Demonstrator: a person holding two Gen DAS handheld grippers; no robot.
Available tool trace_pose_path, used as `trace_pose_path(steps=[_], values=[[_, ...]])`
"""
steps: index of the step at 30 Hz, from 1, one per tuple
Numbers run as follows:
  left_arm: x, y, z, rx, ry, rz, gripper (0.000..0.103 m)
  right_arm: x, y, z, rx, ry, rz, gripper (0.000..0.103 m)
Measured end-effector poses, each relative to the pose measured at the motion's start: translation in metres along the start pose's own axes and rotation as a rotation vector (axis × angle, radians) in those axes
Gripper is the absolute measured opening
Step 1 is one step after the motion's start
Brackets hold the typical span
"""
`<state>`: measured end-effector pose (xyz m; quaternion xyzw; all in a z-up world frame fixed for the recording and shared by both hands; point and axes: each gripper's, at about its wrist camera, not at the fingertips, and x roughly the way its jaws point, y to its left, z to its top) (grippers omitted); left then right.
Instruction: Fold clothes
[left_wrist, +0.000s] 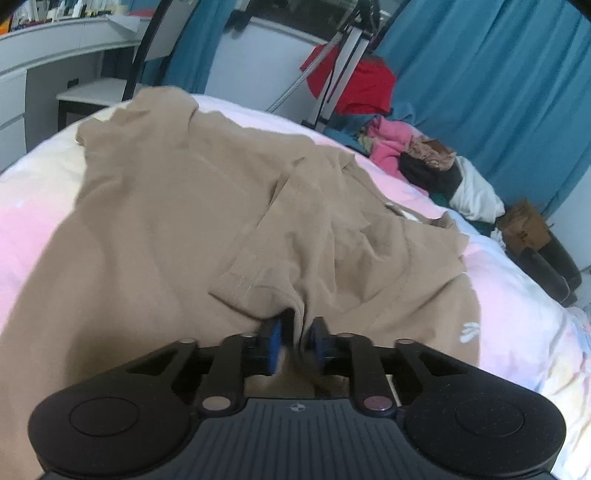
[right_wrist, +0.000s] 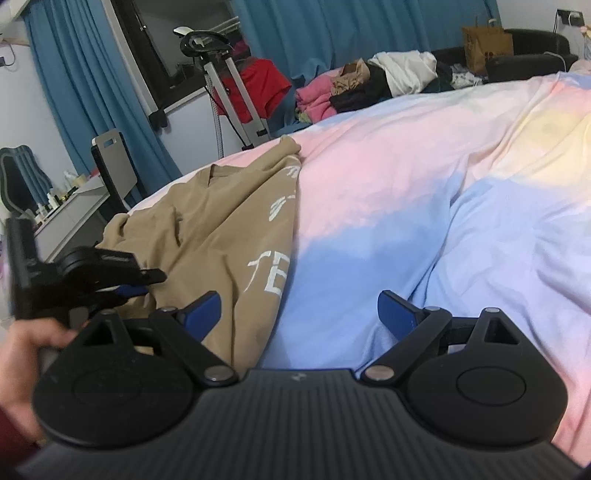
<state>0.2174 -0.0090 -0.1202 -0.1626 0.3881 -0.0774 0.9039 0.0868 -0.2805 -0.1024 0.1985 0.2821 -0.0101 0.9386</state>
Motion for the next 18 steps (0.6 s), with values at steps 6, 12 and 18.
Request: trace_pose_path(steps=[6,12,18], values=[[-0.057,0.0,-0.032,0.057,0.08,-0.091,0.047,-0.006,-0.005,0.004,0.028,-0.017,0.011,0.093],[-0.12,0.009,-0.095,0.05,0.209,-0.264,0.056,-0.019,-0.007,0.004,0.055,-0.032,0.02,0.093],[-0.118,-0.004,-0.124,0.181,0.179,-0.212,0.057,-0.035,-0.006,0.001,0.054,-0.047,0.014,0.093]])
